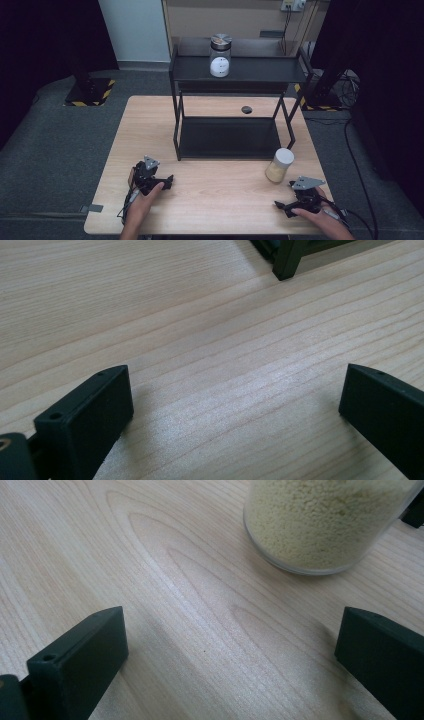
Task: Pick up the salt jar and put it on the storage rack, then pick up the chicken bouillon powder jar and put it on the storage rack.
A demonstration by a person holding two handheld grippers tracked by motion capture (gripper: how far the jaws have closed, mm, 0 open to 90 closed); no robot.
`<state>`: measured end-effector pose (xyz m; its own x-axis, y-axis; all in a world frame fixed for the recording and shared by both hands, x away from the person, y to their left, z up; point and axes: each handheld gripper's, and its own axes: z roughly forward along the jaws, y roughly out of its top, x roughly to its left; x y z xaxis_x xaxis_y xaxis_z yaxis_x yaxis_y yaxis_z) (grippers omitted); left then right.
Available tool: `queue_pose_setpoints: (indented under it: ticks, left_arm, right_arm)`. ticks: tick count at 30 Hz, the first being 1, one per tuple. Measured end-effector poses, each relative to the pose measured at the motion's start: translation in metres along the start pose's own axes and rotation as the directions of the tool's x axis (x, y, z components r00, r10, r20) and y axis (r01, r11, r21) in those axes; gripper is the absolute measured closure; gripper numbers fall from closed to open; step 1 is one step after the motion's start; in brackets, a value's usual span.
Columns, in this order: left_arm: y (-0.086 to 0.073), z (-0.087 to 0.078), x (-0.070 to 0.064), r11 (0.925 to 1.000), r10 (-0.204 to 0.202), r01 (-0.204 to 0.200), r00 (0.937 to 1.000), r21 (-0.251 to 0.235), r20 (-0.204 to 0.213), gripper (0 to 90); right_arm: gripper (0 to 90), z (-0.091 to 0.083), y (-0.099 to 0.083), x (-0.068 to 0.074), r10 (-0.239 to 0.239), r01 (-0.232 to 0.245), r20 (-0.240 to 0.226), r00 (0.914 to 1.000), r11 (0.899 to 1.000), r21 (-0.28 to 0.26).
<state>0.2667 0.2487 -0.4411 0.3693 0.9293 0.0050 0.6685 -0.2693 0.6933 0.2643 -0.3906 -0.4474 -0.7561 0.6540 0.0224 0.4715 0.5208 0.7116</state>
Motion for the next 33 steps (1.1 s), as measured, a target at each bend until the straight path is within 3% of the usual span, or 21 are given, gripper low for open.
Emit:
queue_pose_setpoints:
  ticks: [14, 26, 33]
  left_arm:
    - [0.0, 0.0, 0.001, 1.0, 0.001, -0.001, 1.0, 0.001, 0.005, 0.0]
    - [0.0, 0.0, 0.001, 1.0, 0.001, -0.001, 1.0, 0.001, 0.005, 0.0]
    - [0.0, 0.0, 0.001, 1.0, 0.001, -0.001, 1.0, 0.001, 0.005, 0.0]
  right_arm:
    - [1.7, -0.001, -0.001, -0.001, 0.013, -0.013, -0.003, 0.9999, 1.0, -0.003]
    - [5.1, -0.01, -0.006, -0.009, 0.058, -0.058, -0.004, 0.9983, 0.997, -0.046]
    - [7.5, -0.02, -0.003, -0.014, 0.051, -0.051, -0.002, 0.9987, 0.995, -0.089]
